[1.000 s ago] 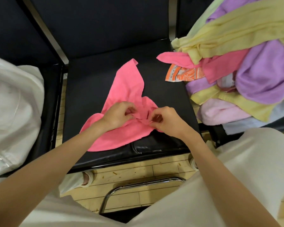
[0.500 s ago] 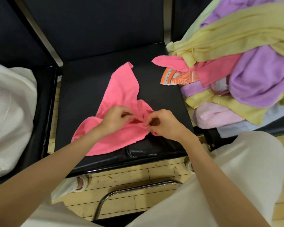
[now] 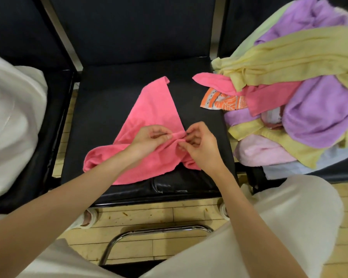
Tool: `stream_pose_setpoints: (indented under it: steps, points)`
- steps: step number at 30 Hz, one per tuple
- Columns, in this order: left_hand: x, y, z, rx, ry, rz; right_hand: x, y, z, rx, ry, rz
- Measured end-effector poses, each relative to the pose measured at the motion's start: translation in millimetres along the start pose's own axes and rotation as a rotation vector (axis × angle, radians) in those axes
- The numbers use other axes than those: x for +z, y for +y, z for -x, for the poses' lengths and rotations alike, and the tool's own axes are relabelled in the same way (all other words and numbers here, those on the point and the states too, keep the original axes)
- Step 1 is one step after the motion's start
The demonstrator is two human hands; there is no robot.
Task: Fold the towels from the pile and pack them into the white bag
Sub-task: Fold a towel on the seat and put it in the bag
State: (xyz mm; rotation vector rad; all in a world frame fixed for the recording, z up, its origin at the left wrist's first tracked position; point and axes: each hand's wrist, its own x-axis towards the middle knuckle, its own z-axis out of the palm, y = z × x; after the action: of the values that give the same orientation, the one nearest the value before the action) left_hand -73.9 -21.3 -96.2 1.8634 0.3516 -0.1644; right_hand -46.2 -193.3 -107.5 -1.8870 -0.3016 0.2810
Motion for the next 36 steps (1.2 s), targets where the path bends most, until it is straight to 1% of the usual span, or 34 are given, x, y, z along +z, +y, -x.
stream_pose_setpoints:
  steps: [3,5,9,13,15,17,19,21,22,24,26,27,32,34,36]
  points:
    - [-1.8,0.6,1.6,0.005,-0.005,-0.012,1.8,1.6,-1.0,0.000,-0.010,-0.025]
    - [-3.5,-1.2,1.8,-0.005,-0.007,-0.010,2.7,2.3,-1.3,-0.035,-0.025,0.040]
    - [-4.4,-8.0,2.5,-0.021,-0.011,-0.008,5.5,4.3,0.3,-0.168,-0.016,0.177]
    - [-4.3,-9.2,7.1,-0.037,0.015,-0.034,7.0,5.4,-0.2,-0.197,-0.007,0.218]
    - [-9.9,-7.8,11.3,-0.011,0.045,-0.066,7.5,5.6,0.5,-0.192,-0.017,0.225]
    - [-23.0,-11.0,17.3,0.018,0.133,-0.099,7.8,7.3,1.3,-0.182,-0.021,0.242]
    - [-44.6,-22.2,25.1,0.023,0.320,-0.239,7.5,8.8,1.9,-0.179,-0.023,0.254]
    - [-71.5,-37.3,37.6,-0.009,0.485,-0.399,7.0,9.8,1.9,-0.181,-0.027,0.272]
    - [-85.3,-44.7,44.1,-0.061,0.533,-0.452,6.6,10.1,1.9,-0.178,-0.029,0.280]
    - [-110.5,-59.3,55.2,-0.240,0.572,-0.511,6.3,9.7,2.7,-0.173,-0.025,0.286]
    - [-128.5,-73.2,63.7,-0.415,0.524,-0.502,7.3,9.3,4.6,-0.170,-0.019,0.287]
    - [-134.3,-78.9,67.0,-0.461,0.483,-0.471,7.9,8.7,6.3,-0.166,-0.018,0.290]
    - [-136.3,-78.0,80.7,-0.570,0.351,-0.210,10.8,1.3,13.6,-0.184,-0.018,0.340]
    - [-132.3,-75.4,82.9,-0.581,0.310,-0.211,12.2,-2.7,15.1,-0.189,-0.004,0.364]
    - [-129.7,-74.7,85.0,-0.545,0.291,-0.305,12.8,-7.9,15.7,-0.200,0.022,0.381]
